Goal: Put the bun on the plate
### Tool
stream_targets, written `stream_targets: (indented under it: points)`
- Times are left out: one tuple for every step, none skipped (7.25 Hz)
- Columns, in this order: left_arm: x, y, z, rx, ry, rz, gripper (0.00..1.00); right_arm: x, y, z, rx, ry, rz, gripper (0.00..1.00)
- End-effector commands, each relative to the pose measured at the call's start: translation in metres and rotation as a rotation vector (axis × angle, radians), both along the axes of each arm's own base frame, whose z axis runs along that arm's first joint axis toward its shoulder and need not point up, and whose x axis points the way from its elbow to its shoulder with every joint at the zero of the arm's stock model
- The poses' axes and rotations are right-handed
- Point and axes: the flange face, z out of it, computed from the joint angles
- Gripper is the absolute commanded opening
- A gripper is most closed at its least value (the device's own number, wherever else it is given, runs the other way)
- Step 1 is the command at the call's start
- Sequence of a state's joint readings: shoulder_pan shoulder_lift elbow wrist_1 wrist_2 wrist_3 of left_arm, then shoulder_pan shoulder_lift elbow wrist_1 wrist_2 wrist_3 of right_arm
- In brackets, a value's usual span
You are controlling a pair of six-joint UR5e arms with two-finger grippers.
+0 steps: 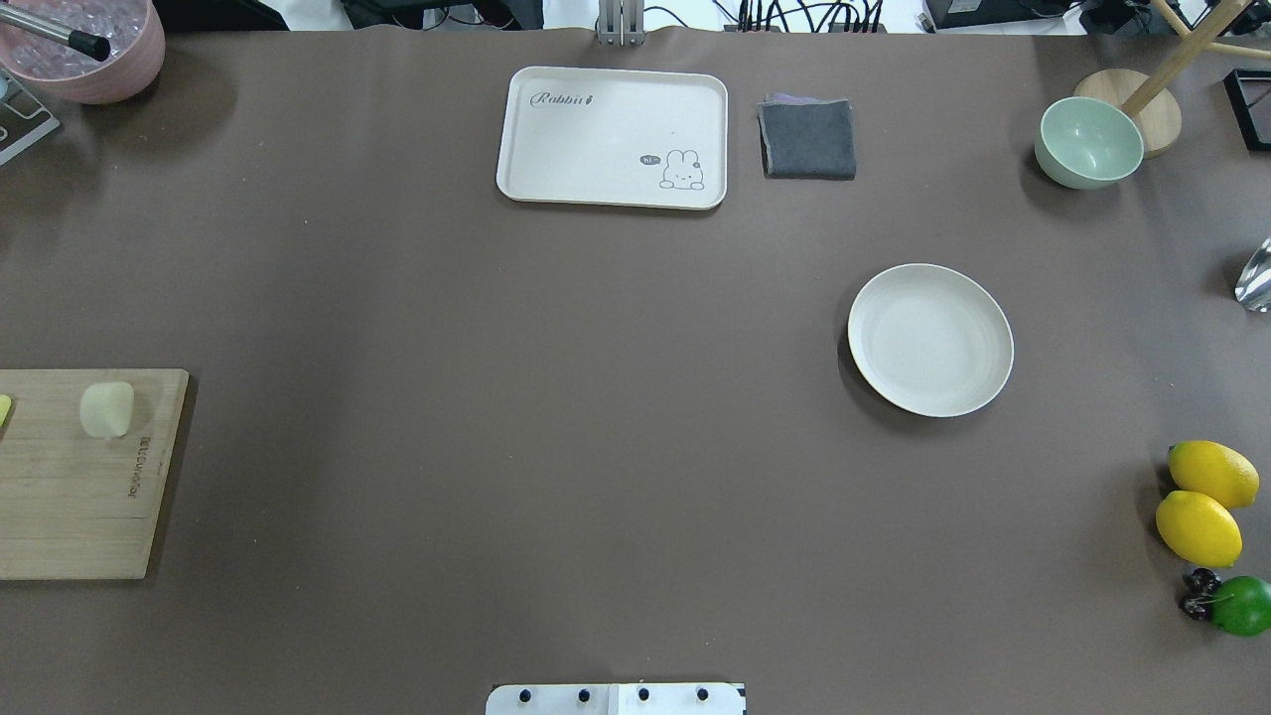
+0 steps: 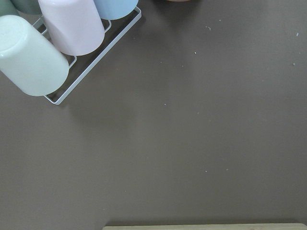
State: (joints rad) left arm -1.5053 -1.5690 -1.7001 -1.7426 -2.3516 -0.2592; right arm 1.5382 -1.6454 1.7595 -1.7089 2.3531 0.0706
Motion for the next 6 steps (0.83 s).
stream_targets:
  points:
    - [0.0, 0.003, 0.001, 0.0, 0.001, 0.001, 0.98, 0.001, 0.0, 0.0, -0.002, 0.0, 0.003, 1.0]
    - [0.0, 0.003, 0.004, -0.006, 0.0, 0.0, 0.98, 0.002, 0.001, -0.001, 0.0, 0.0, 0.006, 1.0]
    - [0.0, 0.004, 0.005, -0.008, -0.001, 0.0, 0.98, 0.003, 0.0, -0.001, 0.001, 0.0, 0.008, 1.0]
    - [0.0, 0.006, 0.008, -0.015, -0.001, -0.001, 0.98, 0.003, 0.001, 0.001, -0.003, 0.002, 0.008, 1.0]
    - [0.0, 0.008, 0.012, -0.026, -0.002, -0.003, 0.98, 0.003, 0.001, 0.003, -0.005, 0.002, 0.007, 1.0]
    - [0.0, 0.008, 0.013, -0.03, -0.003, -0.004, 0.98, 0.003, 0.005, 0.005, -0.012, 0.002, 0.008, 1.0]
